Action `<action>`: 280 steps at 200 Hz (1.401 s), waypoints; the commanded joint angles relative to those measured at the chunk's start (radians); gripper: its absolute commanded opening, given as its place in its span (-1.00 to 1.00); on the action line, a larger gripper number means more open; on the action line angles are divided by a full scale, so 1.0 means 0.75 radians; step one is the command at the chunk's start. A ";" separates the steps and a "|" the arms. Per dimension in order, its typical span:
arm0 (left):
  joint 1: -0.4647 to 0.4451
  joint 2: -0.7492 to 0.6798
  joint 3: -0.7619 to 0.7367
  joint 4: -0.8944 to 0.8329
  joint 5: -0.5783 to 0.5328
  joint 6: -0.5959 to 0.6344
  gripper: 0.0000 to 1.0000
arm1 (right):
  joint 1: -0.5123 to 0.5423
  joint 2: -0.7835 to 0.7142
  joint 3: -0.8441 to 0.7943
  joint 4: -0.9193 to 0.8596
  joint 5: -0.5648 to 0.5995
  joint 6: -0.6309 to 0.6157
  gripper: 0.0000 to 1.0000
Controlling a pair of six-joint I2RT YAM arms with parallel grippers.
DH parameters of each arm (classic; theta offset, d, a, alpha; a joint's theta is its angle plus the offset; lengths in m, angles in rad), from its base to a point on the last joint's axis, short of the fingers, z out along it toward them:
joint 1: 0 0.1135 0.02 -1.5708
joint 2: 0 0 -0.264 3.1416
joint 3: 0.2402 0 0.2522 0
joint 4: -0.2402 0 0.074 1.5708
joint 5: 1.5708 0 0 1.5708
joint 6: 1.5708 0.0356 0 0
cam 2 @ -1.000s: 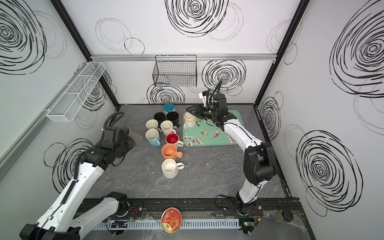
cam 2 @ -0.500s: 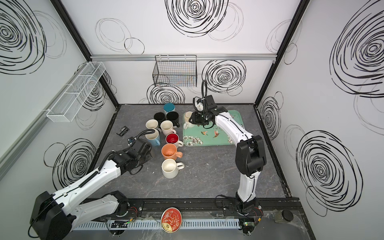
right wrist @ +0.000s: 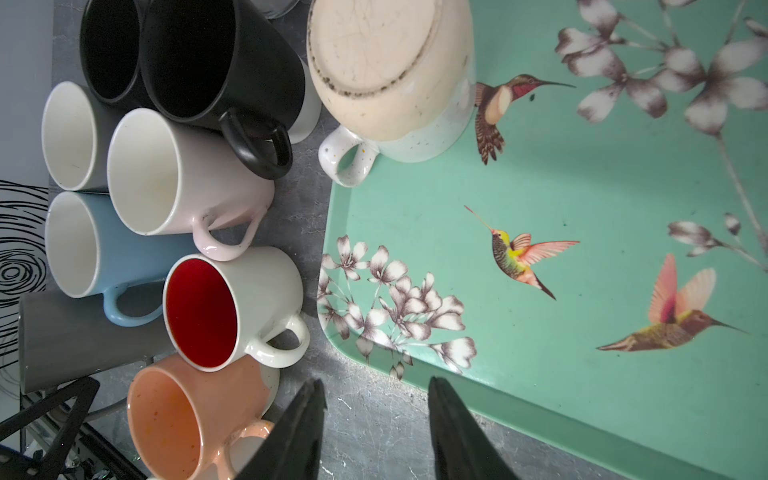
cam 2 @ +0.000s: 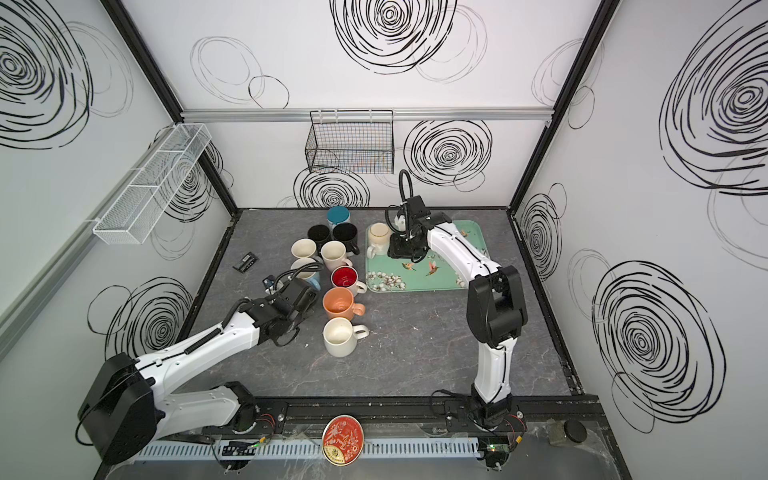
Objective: Turn the mug right side up
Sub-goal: 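Carry the grey mug with the left gripper and lower it beside the light blue mug, then open the left gripper off the grey mug while the right moves over the cream mug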
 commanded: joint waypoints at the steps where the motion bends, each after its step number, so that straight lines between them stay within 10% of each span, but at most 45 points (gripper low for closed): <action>1: -0.023 0.036 0.023 0.108 -0.053 -0.112 -0.83 | -0.008 0.010 0.018 -0.045 0.003 -0.023 -0.08; 46: -0.069 0.133 0.058 0.173 0.003 -0.188 -0.36 | -0.014 0.030 0.021 -0.041 -0.025 -0.030 -0.08; 200: -0.115 0.045 0.147 0.084 0.005 -0.225 -0.17 | -0.022 0.010 -0.061 -0.002 -0.041 -0.032 -0.08; 280: -0.009 -0.191 0.200 0.094 -0.031 0.105 0.00 | -0.021 0.071 0.063 -0.027 -0.022 0.012 0.00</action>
